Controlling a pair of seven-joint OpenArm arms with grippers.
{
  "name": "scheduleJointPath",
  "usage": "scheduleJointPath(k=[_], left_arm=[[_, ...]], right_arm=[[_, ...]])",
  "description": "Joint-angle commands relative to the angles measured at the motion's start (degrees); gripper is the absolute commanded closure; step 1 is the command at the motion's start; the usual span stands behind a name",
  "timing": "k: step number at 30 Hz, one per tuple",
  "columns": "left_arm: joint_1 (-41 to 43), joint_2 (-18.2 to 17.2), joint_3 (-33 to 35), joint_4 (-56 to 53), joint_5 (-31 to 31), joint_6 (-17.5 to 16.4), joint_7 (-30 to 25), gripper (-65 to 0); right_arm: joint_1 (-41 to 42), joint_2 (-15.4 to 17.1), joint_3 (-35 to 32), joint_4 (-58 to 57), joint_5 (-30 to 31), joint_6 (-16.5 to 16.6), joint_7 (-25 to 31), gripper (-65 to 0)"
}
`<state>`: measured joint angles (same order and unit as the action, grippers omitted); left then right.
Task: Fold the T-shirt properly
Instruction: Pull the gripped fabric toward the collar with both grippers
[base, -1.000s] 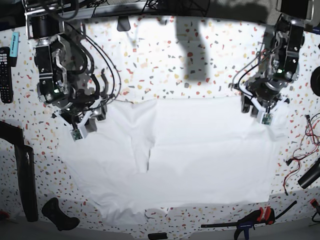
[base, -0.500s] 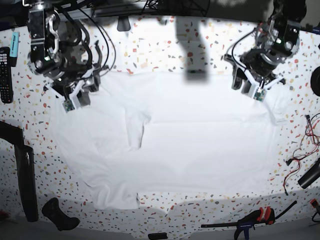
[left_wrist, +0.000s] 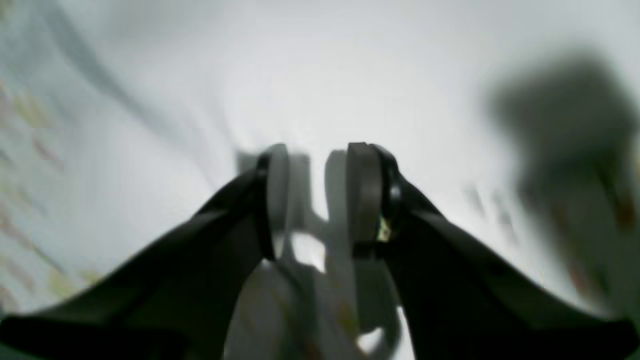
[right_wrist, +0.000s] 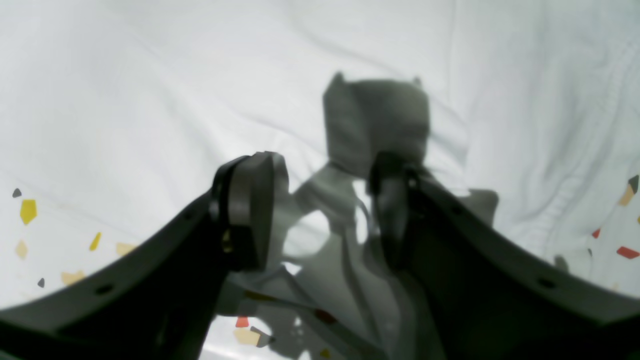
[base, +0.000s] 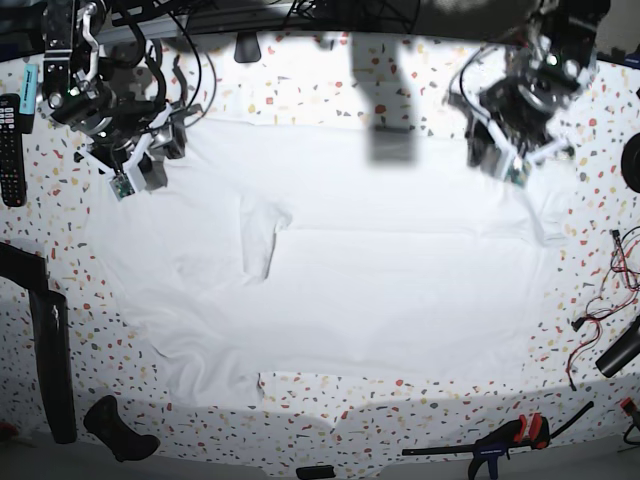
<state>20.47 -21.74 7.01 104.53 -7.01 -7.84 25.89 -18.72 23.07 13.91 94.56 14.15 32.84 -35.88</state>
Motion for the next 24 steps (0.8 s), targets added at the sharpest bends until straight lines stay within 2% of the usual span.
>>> scheduleJointPath(k=[1, 4, 7, 10, 15, 19, 22, 24], left_arm=[[-2.0, -0.5, -0.3, 1.2, 1.0, 0.4, -3.2, -19.4], [-6.5, -0.5, -0.3, 0.4, 0.8, 0.3, -4.6, -19.4], [-9.1, -0.5, -0.3, -3.5, -3.3, 0.2, -3.1, -19.4], [-9.7, -0.5, -0.3, -8.9, -3.5, -1.3, 0.1, -19.4], [-9.6, -0.5, -0.3, -16.2, -3.5, -2.1, 0.6, -19.4], [-7.0, -0.5, -0.3, -17.1, -3.5, -2.6, 3.2, -18.1], [-3.3, -0.5, -0.3, -15.9, -3.5, -4.7, 2.8, -15.9], [-0.7, -0.5, -0.3, -14.5, -3.5, -4.6, 2.8, -15.9]], right_arm=[[0.0, 0.7, 0.5, 0.6, 0.0, -0.3, -0.8, -32.0], [0.0, 0.7, 0.5, 0.6, 0.0, -0.3, -0.8, -32.0], [0.0, 0.7, 0.5, 0.6, 0.0, -0.3, -0.8, -32.0], [0.0, 0.7, 0.5, 0.6, 0.0, -0.3, -0.8, -32.0], [0.0, 0.7, 0.5, 0.6, 0.0, -0.3, -0.9, -32.0], [0.0, 1.6, 0.5, 0.6, -0.2, -0.3, -2.5, -32.0], [-0.1, 3.6, 0.5, 0.6, -0.2, -0.3, -3.2, -32.0], [-0.1, 5.1, 0.5, 0.6, -0.2, -0.3, -3.2, -32.0]])
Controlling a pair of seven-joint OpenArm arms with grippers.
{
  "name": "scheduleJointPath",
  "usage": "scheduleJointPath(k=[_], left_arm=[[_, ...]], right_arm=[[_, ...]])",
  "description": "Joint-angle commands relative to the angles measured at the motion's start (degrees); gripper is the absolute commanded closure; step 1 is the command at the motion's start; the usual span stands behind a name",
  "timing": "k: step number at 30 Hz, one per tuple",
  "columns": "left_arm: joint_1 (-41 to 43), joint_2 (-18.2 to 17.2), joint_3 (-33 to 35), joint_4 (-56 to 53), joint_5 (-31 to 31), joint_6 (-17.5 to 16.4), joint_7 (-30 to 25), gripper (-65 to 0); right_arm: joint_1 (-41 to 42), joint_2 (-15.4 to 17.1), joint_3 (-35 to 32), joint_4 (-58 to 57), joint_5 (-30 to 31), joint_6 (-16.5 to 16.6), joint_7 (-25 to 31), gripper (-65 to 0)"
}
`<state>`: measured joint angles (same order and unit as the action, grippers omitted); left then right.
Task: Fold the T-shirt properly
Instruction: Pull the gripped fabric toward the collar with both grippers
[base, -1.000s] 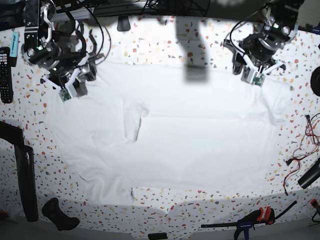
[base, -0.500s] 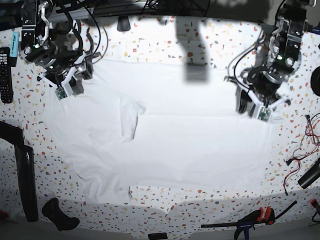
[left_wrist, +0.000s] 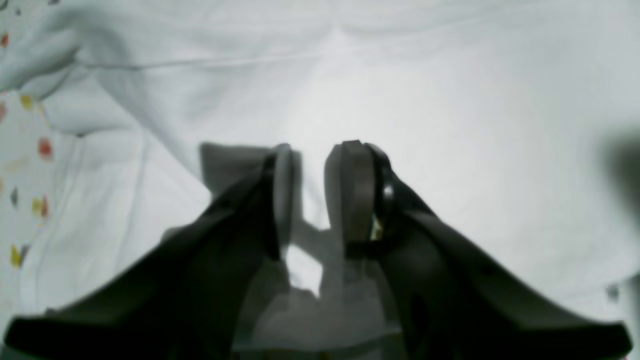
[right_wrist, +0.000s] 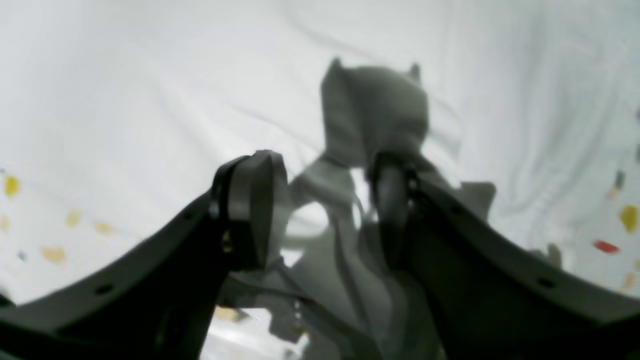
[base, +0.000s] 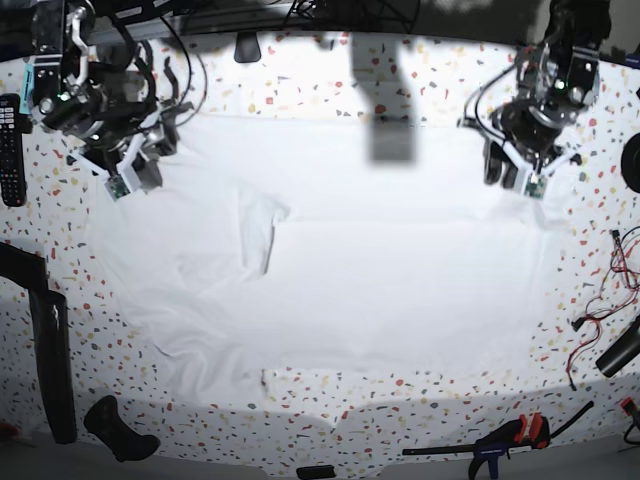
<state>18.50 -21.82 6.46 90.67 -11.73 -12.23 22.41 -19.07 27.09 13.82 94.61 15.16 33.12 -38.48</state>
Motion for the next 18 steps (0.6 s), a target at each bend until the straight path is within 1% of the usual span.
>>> scheduleJointPath(k=[1, 4, 7, 14, 18], left_arm=[[2.5, -0.4, 0.2, 0.0, 1.2, -0.2, 6.3, -15.9], [5.4, -0.4, 0.2, 2.0, 1.2, -0.2, 6.3, -15.9], [7.9, -0.4, 0.2, 3.6, 1.2, -0.2, 6.3, -15.9], [13.7, -0.2, 0.2, 7.3, 1.3, -0.2, 6.3, -15.9], [14.7, 1.5, 0.2, 8.0, 6.3, 0.2, 6.3, -15.9]], right_arm=[[0.3, 1.8, 0.6, 0.6, -1.2, -0.5, -0.6, -32.0], [-0.1, 3.3, 0.6, 0.6, -1.2, -0.5, -0.8, -32.0], [-0.4, 3.3, 0.6, 0.6, -1.2, -0.5, -2.3, -32.0], [-3.9, 3.2, 0.6, 1.2, -1.0, -0.5, -2.3, -32.0], [-7.3, 3.2, 0.6, 5.0, -1.0, -0.6, -2.3, -32.0]])
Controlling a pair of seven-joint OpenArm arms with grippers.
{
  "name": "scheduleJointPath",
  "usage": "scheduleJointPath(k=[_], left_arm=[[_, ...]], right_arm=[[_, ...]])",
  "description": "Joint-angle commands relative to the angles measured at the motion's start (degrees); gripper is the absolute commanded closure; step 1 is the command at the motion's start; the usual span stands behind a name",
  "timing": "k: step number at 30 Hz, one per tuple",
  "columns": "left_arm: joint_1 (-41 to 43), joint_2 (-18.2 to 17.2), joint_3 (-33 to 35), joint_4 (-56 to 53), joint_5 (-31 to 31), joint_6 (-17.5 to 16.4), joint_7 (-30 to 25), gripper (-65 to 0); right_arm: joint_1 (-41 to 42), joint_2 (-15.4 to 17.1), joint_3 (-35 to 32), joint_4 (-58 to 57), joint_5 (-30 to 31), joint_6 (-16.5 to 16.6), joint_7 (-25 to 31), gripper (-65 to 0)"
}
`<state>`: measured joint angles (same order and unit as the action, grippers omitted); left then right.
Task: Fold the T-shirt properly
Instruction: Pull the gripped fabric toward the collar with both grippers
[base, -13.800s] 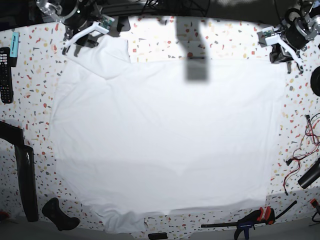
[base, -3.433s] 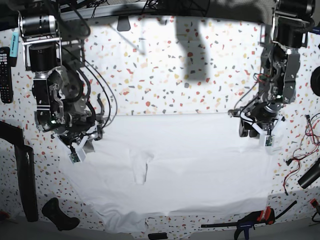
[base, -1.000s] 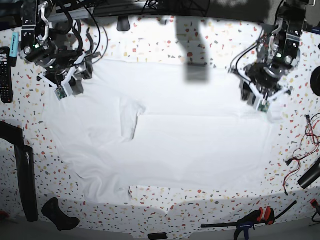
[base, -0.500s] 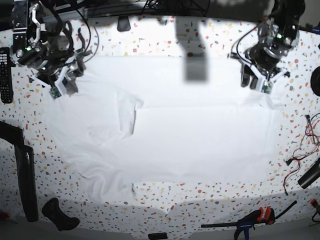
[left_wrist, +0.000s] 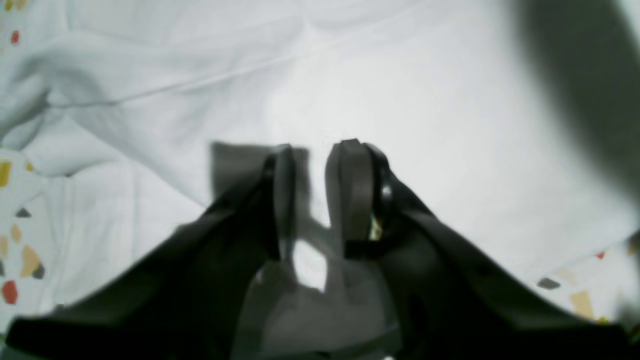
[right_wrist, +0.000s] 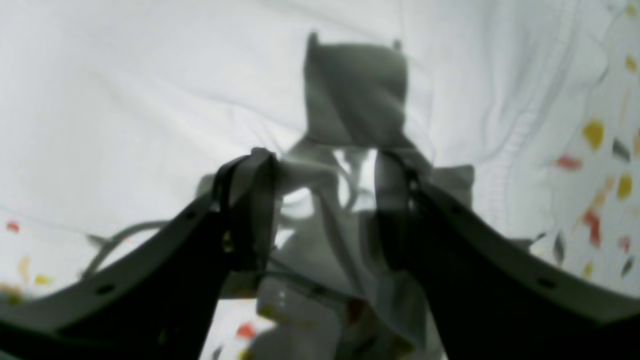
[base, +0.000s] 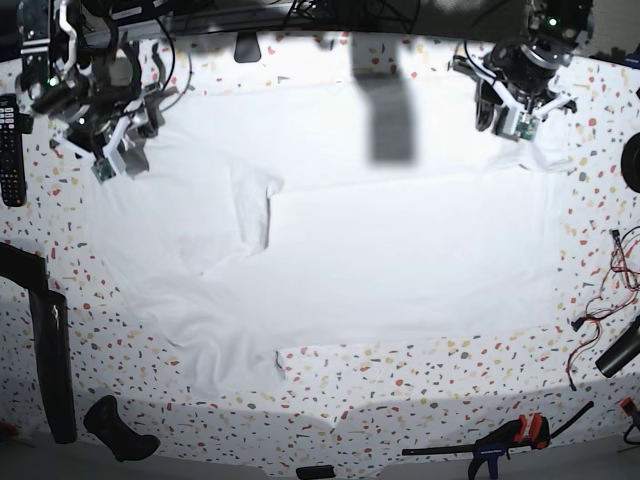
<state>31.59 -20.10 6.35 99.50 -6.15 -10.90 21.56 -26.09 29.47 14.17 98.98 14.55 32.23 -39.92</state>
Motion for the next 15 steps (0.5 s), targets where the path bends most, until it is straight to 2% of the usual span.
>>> scheduleJointPath(k=[1, 7, 15], left_arm=[[1.6, 0.2, 0.3, -0.8, 1.0, -0.9, 7.1, -15.9], [1.9, 0.6, 0.3, -0.8, 1.3, -0.2, 7.5, -15.9], [4.9, 0.6, 0.3, -0.7, 1.9, 2.6, 8.9, -15.9]], right_arm=[[-1.2, 0.8, 0.2, 2.0, -0.4, 0.3, -0.9, -32.0], [-5.0, 0.8, 0.2, 8.5, -0.7, 0.3, -1.7, -32.0], [-5.3, 0.8, 0.2, 8.8, -0.8, 0.3, -5.0, -32.0]])
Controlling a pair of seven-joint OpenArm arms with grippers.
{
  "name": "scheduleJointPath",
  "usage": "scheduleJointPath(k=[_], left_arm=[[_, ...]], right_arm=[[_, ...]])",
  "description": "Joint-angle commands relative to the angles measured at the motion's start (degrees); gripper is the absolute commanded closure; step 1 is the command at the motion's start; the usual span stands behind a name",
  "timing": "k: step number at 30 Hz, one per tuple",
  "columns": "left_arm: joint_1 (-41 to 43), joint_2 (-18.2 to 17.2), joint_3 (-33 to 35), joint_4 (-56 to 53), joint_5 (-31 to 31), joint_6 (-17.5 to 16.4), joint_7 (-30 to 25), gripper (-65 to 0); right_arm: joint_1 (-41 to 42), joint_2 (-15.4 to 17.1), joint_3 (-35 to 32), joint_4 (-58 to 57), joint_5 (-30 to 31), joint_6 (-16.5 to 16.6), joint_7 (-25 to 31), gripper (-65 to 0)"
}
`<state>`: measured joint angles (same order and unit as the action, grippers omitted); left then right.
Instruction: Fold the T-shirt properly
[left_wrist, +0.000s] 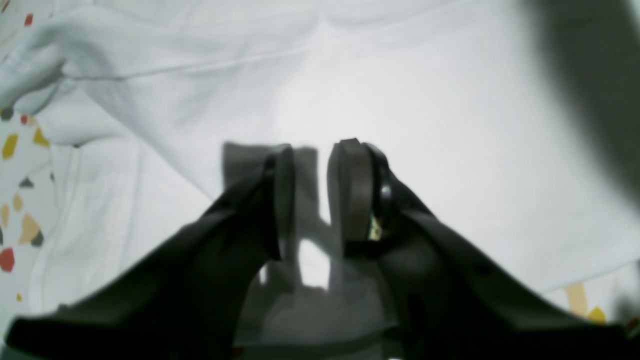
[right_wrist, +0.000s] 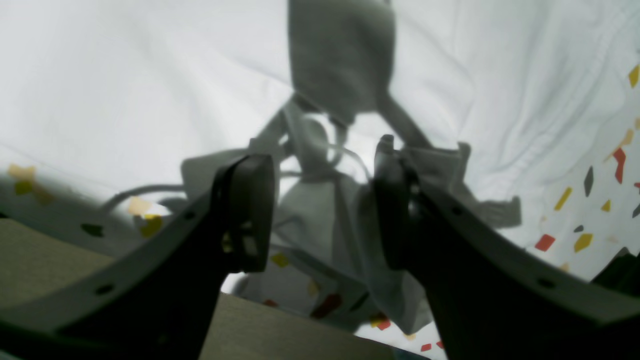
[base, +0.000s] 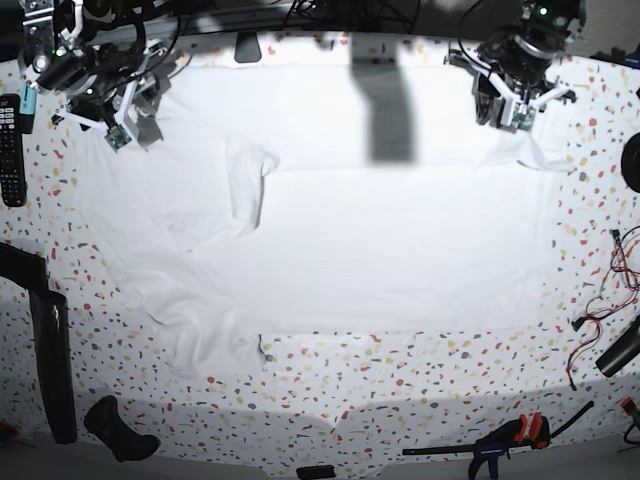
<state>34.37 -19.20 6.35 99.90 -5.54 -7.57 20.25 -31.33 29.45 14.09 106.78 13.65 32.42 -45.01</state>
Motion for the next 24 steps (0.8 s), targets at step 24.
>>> scheduleJointPath(k=[24], left_arm=[[5.6, -0.3, 0.3, 8.6, 5.6, -0.7, 10.1, -15.9]], right_arm=[[-6.0, 0.7, 0.3, 6.2, 0.1, 0.1, -0.6, -32.0]])
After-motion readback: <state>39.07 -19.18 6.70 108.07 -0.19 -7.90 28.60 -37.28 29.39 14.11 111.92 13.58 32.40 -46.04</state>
